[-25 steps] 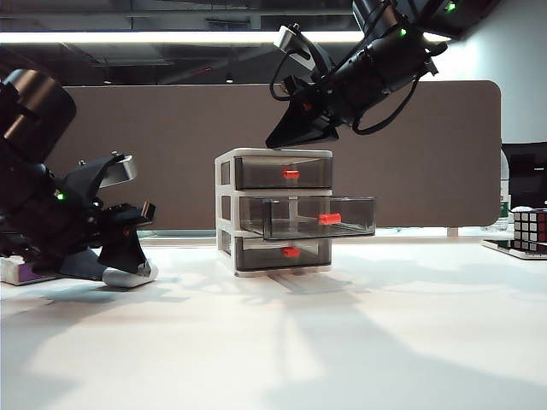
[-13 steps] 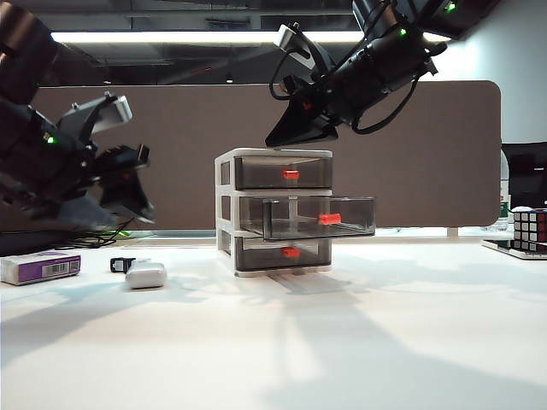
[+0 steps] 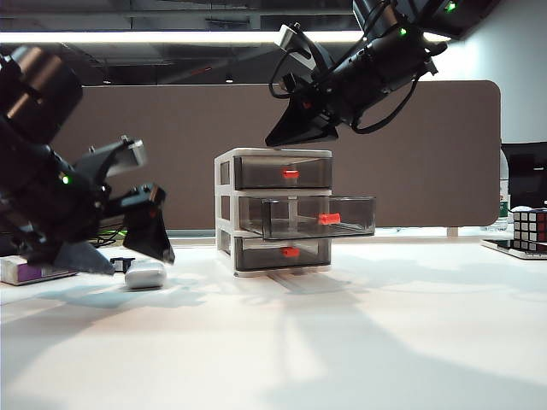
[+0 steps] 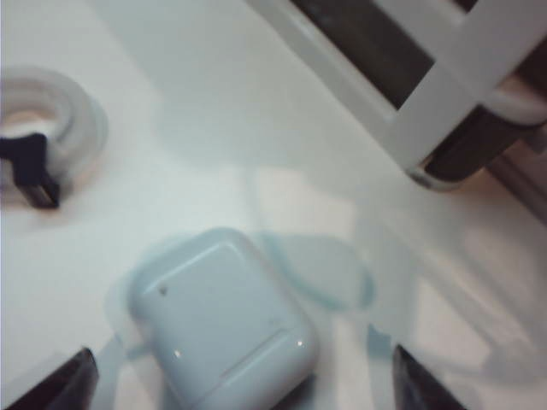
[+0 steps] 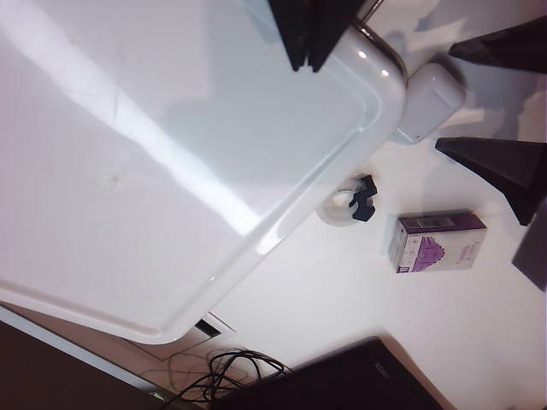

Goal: Open the second layer of the drawer on the table, pick up the earphone case on the table and put it in, and finally close the drawer.

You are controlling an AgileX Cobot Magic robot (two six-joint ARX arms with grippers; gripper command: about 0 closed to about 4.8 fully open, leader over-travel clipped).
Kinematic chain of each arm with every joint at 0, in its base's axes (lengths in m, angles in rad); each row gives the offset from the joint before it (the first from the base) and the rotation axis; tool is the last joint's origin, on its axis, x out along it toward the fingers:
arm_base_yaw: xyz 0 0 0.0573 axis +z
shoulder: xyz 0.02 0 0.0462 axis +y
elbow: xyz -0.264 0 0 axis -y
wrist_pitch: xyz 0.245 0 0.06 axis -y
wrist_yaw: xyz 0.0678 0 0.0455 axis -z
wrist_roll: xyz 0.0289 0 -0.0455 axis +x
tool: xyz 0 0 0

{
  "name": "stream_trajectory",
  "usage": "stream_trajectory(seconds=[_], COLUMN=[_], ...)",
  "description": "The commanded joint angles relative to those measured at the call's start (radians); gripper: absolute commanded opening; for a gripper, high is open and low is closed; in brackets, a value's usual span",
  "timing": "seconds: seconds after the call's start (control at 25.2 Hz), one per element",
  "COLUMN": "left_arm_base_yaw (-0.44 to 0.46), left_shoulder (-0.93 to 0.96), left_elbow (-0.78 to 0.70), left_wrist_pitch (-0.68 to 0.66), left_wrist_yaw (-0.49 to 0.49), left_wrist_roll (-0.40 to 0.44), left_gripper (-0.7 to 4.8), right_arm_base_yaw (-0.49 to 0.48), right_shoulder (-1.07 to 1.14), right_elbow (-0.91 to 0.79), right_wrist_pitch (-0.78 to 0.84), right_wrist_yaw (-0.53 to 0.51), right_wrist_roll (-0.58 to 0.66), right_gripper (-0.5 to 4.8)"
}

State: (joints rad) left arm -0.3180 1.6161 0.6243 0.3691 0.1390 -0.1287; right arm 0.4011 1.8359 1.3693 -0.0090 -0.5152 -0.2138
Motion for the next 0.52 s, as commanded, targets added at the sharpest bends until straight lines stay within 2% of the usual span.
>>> stream_trajectory(seconds=[0.04, 0.2, 0.52], left_arm_base_yaw=[-0.012, -0.017, -0.017], left_shoulder=[0.031, 0.068, 0.124], left_elbow=[0.005, 0.014, 0.046], left_wrist_pitch=[0.051, 0.094, 0.080], left_wrist_yaw=[-0.034, -0.054, -0.074], left_wrist_roll=[-0.011, -0.015, -0.022], left_gripper=[4.37, 4.36, 4.36], right_arm_base_yaw=[0.001, 0.001, 0.001], right_shoulder=[-0.006, -0.006, -0.006], right_elbow=[0.006, 0.005, 0.005], right_wrist_pitch=[0.013, 0.012, 0.013], right_wrist_yaw=[0.001, 0.001, 0.001], right_wrist_roll=[0.004, 0.004, 0.004], right_gripper=[-0.04, -0.04, -0.04])
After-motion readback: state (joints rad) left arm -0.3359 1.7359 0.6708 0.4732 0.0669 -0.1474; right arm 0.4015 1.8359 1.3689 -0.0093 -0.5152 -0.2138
